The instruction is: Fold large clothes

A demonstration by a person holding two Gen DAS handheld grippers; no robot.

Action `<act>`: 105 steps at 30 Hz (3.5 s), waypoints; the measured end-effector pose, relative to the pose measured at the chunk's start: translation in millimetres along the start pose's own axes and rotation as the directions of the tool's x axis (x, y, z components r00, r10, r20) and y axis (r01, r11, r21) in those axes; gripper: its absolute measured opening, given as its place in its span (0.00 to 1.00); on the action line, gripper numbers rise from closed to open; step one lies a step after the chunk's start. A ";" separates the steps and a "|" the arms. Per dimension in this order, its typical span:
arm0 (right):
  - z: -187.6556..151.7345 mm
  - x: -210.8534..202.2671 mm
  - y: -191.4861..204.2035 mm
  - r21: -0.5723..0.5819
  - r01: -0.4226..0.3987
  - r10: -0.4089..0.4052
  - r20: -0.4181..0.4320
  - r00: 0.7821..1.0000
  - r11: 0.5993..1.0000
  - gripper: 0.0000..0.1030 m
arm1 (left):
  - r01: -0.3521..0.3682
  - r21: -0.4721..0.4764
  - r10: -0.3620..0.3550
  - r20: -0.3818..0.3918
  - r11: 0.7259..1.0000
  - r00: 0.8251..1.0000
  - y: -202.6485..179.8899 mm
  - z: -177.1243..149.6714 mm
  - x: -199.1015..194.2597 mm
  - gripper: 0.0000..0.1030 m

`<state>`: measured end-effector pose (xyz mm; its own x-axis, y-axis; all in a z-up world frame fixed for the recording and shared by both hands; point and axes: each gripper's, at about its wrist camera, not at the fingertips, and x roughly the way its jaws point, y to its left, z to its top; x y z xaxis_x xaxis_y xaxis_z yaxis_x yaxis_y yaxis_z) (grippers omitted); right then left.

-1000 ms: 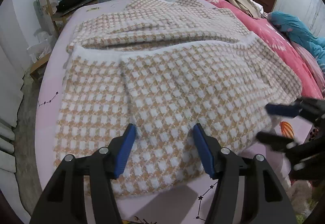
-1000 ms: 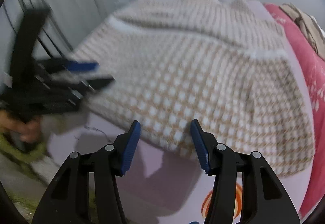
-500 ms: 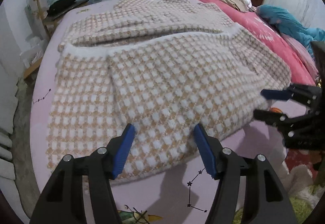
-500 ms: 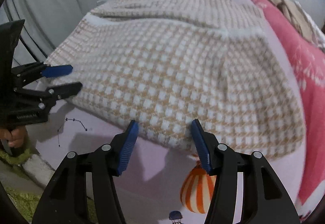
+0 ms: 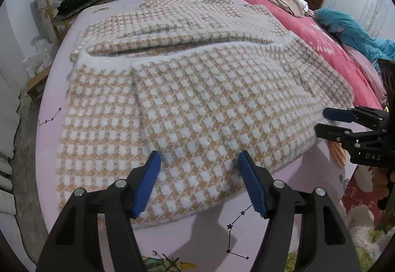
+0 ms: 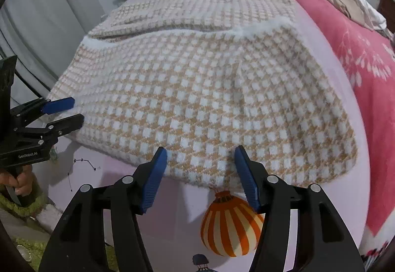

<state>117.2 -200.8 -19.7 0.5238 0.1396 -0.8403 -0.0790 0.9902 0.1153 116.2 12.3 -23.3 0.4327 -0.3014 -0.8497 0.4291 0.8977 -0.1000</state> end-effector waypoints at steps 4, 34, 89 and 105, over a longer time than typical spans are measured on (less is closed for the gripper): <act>11.4 -11.0 -2.3 0.001 -0.006 0.006 0.042 0.999 1.000 0.59 | -0.020 -0.002 0.020 0.028 1.000 0.999 4.2 7.9 -11.2 0.62; 68.3 42.4 -21.7 0.117 -0.079 0.073 0.050 0.996 0.990 0.83 | -0.185 -0.171 0.177 -0.059 0.968 0.982 31.9 65.9 51.0 0.95; 86.2 62.5 -11.2 0.089 -0.088 0.092 -0.045 0.995 0.992 0.92 | -0.203 -0.218 0.176 -0.136 0.955 0.975 34.4 73.2 60.1 0.96; 85.1 58.9 -14.8 0.068 -0.094 0.098 -0.054 0.994 0.993 0.92 | -0.194 -0.181 0.181 -0.083 0.964 0.980 33.9 68.2 52.4 0.96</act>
<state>221.4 -206.7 -25.8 0.4670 0.2353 -0.8524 -0.0702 0.9708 0.2295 207.5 5.0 -35.9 0.4356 -0.1060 -0.8939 0.1863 0.9822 -0.0257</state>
